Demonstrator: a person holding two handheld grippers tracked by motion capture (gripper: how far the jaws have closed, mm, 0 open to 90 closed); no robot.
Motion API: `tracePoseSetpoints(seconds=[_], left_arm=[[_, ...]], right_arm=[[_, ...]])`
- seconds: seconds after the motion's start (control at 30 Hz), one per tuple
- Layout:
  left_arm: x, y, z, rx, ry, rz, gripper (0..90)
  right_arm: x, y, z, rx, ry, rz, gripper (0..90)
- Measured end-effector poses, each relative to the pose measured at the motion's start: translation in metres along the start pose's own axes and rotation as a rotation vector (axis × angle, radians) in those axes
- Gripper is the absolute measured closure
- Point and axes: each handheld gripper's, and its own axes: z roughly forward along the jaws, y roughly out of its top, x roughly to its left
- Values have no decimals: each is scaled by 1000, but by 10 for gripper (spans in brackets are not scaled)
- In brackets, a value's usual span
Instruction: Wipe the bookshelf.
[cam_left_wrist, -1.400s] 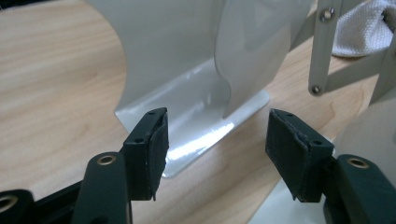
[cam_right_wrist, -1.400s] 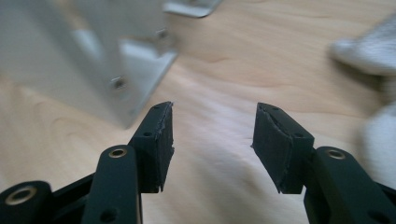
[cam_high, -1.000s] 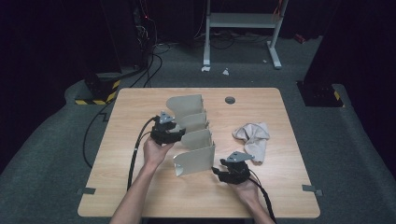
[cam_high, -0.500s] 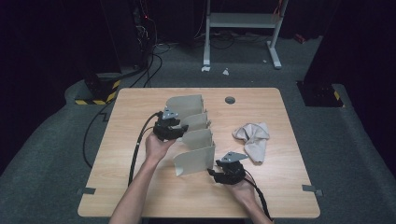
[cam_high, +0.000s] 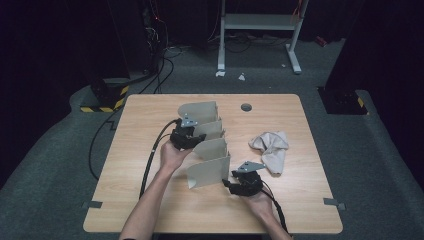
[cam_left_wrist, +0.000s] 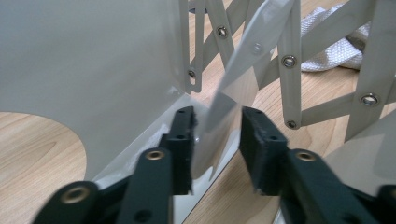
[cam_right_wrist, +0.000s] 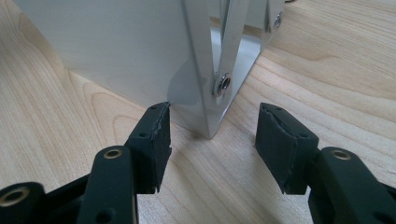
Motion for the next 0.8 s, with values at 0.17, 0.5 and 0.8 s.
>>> tracePoseSetpoints(seconds=[0.17, 0.5, 0.8], left_arm=[[2, -1, -1, -6, -32, -8, 728], [2, 0, 1, -18, -42, -16, 781], [1, 8, 6, -4, -38, -16, 842]], right_arm=[[-1, 1, 0, -2, -2, 8, 450], [-8, 2, -2, -11, -41, 41, 456], [-11, 2, -7, -21, -47, 66, 500]])
